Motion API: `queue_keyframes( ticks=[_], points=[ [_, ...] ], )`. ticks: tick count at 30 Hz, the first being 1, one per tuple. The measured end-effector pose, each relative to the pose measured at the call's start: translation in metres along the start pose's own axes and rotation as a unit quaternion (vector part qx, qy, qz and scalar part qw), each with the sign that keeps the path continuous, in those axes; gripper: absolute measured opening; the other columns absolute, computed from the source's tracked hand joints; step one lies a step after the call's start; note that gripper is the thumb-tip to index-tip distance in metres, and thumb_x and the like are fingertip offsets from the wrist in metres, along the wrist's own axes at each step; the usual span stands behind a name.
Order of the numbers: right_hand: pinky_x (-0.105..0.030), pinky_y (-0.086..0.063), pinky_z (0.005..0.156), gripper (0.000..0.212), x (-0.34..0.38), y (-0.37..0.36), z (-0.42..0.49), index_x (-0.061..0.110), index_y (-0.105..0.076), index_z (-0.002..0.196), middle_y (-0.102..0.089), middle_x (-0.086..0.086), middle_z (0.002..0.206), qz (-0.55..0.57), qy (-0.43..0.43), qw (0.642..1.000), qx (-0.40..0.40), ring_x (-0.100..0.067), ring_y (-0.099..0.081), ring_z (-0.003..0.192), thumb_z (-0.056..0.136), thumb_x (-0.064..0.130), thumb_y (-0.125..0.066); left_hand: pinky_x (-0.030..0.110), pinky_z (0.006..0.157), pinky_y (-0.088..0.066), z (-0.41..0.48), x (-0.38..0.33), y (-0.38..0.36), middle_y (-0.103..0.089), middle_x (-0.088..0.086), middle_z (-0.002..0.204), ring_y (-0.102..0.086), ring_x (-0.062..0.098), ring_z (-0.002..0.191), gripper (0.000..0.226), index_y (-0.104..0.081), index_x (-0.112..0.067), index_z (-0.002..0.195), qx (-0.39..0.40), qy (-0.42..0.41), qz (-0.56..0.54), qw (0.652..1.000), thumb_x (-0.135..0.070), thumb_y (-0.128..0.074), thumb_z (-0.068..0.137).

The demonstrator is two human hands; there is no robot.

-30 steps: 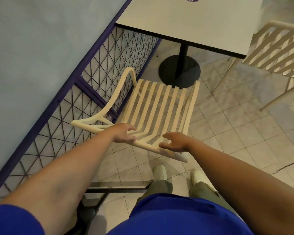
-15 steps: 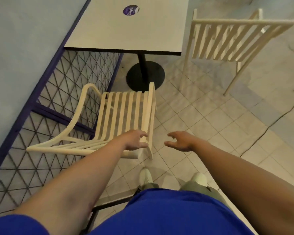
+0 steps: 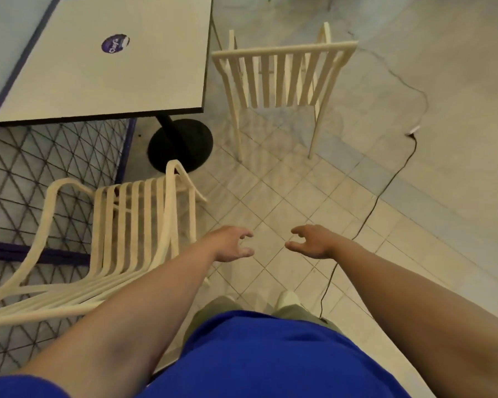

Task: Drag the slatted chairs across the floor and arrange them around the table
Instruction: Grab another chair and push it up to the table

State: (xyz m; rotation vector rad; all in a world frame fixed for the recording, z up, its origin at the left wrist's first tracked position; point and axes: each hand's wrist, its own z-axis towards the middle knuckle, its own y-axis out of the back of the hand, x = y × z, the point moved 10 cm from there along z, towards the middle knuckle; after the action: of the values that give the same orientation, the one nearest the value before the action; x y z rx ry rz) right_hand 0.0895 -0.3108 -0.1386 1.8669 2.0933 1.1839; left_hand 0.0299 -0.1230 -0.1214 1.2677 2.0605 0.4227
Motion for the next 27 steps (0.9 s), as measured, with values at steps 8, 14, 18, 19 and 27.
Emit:
queue_keyframes(
  ticks=[8,14,18,19,27],
  points=[
    [-0.038,-0.031,0.116,0.074,-0.031,0.046,0.022,0.013,-0.036,0.154,-0.041,-0.007,0.157,-0.002,-0.017,1.0,0.002,-0.026,-0.039,0.143,0.097,0.059,-0.049,0.035,0.109,-0.039,0.046,-0.036,0.029,-0.049,0.002,0.15,-0.05,0.021,0.134,0.064,-0.045,-0.028,0.15,0.013,-0.017,-0.003,1.0,-0.046,-0.067,0.094],
    [-0.039,-0.031,0.116,0.073,-0.045,0.103,0.068,0.014,-0.037,0.153,-0.041,-0.007,0.157,-0.001,-0.025,1.0,-0.008,-0.026,-0.039,0.143,0.097,0.057,-0.051,0.038,0.11,-0.041,0.101,-0.042,0.074,-0.049,0.002,0.151,-0.048,0.022,0.136,0.064,-0.045,-0.026,0.151,0.017,-0.022,-0.008,1.0,-0.046,-0.066,0.094],
    [-0.04,-0.032,0.116,0.073,-0.053,0.149,0.107,0.015,-0.036,0.153,-0.041,-0.007,0.157,-0.003,-0.033,0.999,-0.007,-0.025,-0.039,0.143,0.097,0.058,-0.05,0.04,0.111,-0.041,0.143,-0.042,0.116,-0.049,0.001,0.15,-0.048,0.022,0.136,0.063,-0.044,-0.028,0.151,0.018,-0.021,-0.013,1.0,-0.046,-0.066,0.094],
    [-0.04,-0.032,0.116,0.073,-0.054,0.163,0.116,0.015,-0.037,0.153,-0.041,-0.006,0.157,0.0,-0.039,0.999,-0.009,-0.025,-0.04,0.143,0.097,0.058,-0.05,0.04,0.11,-0.041,0.153,-0.041,0.128,-0.049,0.001,0.151,-0.049,0.022,0.136,0.064,-0.044,-0.028,0.151,0.021,-0.018,-0.012,1.0,-0.046,-0.066,0.094],
    [-0.04,-0.032,0.117,0.073,-0.053,0.246,0.172,0.015,-0.036,0.154,-0.04,-0.006,0.157,0.021,-0.042,0.999,-0.028,-0.026,-0.038,0.143,0.096,0.058,-0.052,0.043,0.112,-0.04,0.221,-0.055,0.232,-0.053,-0.001,0.147,-0.049,0.02,0.135,0.066,-0.047,-0.027,0.148,-0.005,-0.033,0.034,0.999,-0.051,-0.068,0.09]
  ],
)
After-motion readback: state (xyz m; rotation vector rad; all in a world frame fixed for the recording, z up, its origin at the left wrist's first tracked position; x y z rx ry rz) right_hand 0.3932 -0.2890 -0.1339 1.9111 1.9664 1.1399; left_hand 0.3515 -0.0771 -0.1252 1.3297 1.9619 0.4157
